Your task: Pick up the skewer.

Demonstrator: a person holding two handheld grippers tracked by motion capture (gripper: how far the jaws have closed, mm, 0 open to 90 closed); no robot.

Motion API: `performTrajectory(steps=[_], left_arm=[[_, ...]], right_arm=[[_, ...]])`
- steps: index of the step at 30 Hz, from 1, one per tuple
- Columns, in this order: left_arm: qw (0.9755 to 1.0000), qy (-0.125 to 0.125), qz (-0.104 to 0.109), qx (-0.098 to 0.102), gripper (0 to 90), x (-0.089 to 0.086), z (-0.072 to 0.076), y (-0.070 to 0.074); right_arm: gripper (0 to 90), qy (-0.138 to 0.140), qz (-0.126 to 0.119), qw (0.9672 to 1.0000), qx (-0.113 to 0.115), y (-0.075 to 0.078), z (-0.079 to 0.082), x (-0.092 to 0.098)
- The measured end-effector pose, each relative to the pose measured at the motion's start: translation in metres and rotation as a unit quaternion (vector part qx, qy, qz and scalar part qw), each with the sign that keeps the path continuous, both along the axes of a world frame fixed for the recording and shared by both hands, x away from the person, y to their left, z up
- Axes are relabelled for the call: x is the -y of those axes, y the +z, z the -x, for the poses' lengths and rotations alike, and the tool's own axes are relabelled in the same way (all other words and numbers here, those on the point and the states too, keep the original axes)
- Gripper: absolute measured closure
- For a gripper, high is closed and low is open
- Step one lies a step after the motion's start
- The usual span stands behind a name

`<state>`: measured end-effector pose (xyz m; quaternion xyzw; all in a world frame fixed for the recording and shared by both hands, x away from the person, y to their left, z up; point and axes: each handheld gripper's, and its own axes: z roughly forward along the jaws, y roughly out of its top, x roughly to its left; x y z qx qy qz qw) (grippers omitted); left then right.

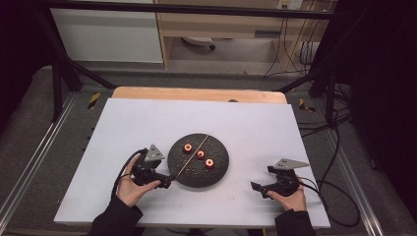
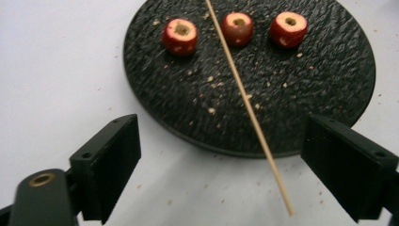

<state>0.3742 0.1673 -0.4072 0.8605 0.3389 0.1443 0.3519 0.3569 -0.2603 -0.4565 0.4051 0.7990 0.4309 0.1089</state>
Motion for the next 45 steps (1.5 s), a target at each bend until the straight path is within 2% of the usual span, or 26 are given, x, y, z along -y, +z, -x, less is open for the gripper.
performTrajectory(steps=[7,13,20,25,31,45], left_arm=[[0.9999,-0.004,-0.013,-0.009,23.7,0.020,-0.009,0.000],[0.9993,-0.002,-0.025,-0.027,33.2,0.031,-0.016,-0.002],[0.9975,0.004,-0.043,-0.055,48.6,0.040,-0.022,-0.005],[0.9960,0.007,-0.041,-0.079,55.9,0.043,-0.026,-0.006],[0.9951,0.010,-0.056,-0.081,67.2,0.047,-0.027,-0.007],[0.9929,0.023,-0.078,-0.087,80.0,0.054,-0.027,-0.010]], right_arm=[[1.2,0.001,0.000,1.0000,0.000,0.000,0.000,0.000],[1.2,0.001,0.000,1.0000,-0.001,0.000,0.000,0.000],[1.2,0.001,-0.002,1.0000,-0.002,0.000,0.000,0.000],[1.2,0.002,-0.002,1.0000,-0.003,0.000,0.000,0.000],[1.2,0.002,-0.002,1.0000,-0.003,0.000,0.000,0.000],[1.2,0.003,-0.003,1.0000,-0.004,0.000,0.000,0.000]])
